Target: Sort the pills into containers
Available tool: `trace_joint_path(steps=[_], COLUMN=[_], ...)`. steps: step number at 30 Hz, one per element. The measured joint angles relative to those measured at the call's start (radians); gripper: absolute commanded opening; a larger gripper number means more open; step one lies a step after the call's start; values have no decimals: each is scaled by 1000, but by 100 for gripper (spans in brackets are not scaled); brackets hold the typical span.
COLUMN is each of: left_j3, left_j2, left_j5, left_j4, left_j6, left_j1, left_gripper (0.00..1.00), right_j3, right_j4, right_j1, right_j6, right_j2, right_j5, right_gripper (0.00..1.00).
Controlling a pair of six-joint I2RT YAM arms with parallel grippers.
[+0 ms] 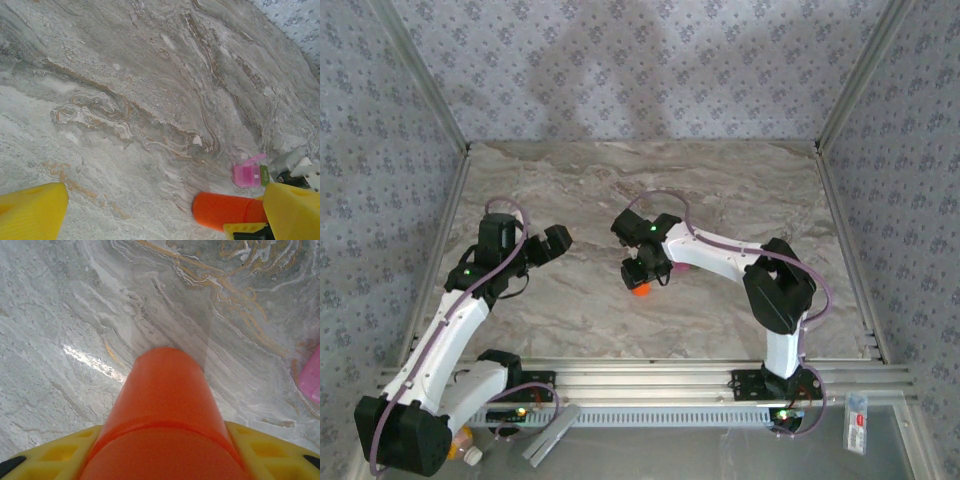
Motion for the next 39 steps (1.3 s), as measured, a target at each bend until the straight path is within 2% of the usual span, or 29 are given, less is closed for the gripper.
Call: trace_joint_path(steps=[5,10,16,20,24,30,39], left_j3=[1,32,120,130,117,98,109], left_j2=[21,101,195,243,295,392,501], left_j5=[19,56,71,70,71,98,204], left_j4=[23,61,149,241,358,520,634], left_j6=[18,100,313,473,602,719,787], left_j1=[0,-33,-163,-241,-293,-323,-328], left_gripper=[100,99,100,99,100,98,93], right_j3=[4,106,291,359,399,417,414], right_j4=[-6,-42,-45,-67,-118,-174,-214], right_j1=[-18,-125,-322,-397,-412,-410,-397], right_j6=[-5,-32,-75,-104,-143,-189,-223], right_j2=[-19,-77,-128,-130,-130,-130,-130], right_j5=[-32,-87,-188,-264,-328,-385,-442], right_gripper=[41,41,41,41,41,41,41])
